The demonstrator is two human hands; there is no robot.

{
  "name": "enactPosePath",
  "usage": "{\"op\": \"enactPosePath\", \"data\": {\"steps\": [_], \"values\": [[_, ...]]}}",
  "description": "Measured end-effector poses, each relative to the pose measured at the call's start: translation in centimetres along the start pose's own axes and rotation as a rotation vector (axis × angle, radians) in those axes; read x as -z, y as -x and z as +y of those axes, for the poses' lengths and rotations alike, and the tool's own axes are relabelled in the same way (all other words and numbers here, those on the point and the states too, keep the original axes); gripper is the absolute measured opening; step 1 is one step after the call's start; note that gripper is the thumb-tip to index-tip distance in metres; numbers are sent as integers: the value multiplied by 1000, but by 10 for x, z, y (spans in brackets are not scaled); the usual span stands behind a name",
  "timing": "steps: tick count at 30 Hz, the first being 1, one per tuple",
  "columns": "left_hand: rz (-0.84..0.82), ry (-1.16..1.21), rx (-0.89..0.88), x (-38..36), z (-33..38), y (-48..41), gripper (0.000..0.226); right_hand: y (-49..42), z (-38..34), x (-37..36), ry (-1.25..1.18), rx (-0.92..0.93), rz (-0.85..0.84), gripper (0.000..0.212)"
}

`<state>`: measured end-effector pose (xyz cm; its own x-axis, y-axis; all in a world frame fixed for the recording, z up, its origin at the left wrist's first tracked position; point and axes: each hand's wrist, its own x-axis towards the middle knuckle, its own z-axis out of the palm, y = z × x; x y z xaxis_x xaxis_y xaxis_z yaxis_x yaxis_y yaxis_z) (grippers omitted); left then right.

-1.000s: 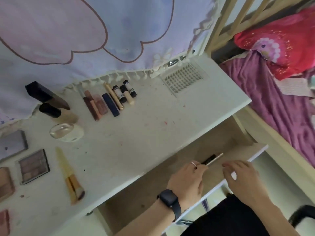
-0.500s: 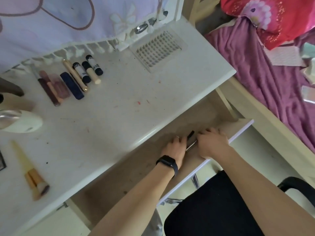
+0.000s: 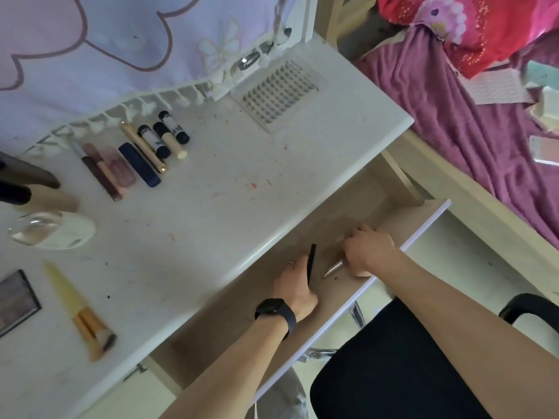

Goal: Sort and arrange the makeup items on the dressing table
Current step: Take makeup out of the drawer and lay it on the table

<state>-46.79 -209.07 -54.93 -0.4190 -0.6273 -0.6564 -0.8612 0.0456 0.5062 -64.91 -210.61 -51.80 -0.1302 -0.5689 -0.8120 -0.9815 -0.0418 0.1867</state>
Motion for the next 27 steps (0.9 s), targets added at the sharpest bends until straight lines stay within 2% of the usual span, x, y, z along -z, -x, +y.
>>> {"op": "enactPosePath", "data": {"steps": [3,5,7,11,15,18,21,24,27], "values": [[21,162,-43,11,5,15,53,12,2,1,-29,29,97,32],[50,296,-80,22,11,29,41,28,9,0,-151,50,210,25],[93,413,-121,36,18,42,27,48,19,-3,-410,67,285,22],[164,629,-162,75,24,63,18,97,22,-2,-1185,153,286,18],[246,790,-149,120,20,71,23,115,-9,12,-1582,176,362,15],[369,827,-67,159,11,62,26,108,-35,34,-1702,192,405,20],[474,762,29,203,4,40,29,88,-55,64,-1726,175,468,22],[523,637,121,242,3,12,34,62,-69,97,-1684,120,574,23],[522,621,206,265,5,-9,32,37,-78,130,-1529,56,683,19]]}}
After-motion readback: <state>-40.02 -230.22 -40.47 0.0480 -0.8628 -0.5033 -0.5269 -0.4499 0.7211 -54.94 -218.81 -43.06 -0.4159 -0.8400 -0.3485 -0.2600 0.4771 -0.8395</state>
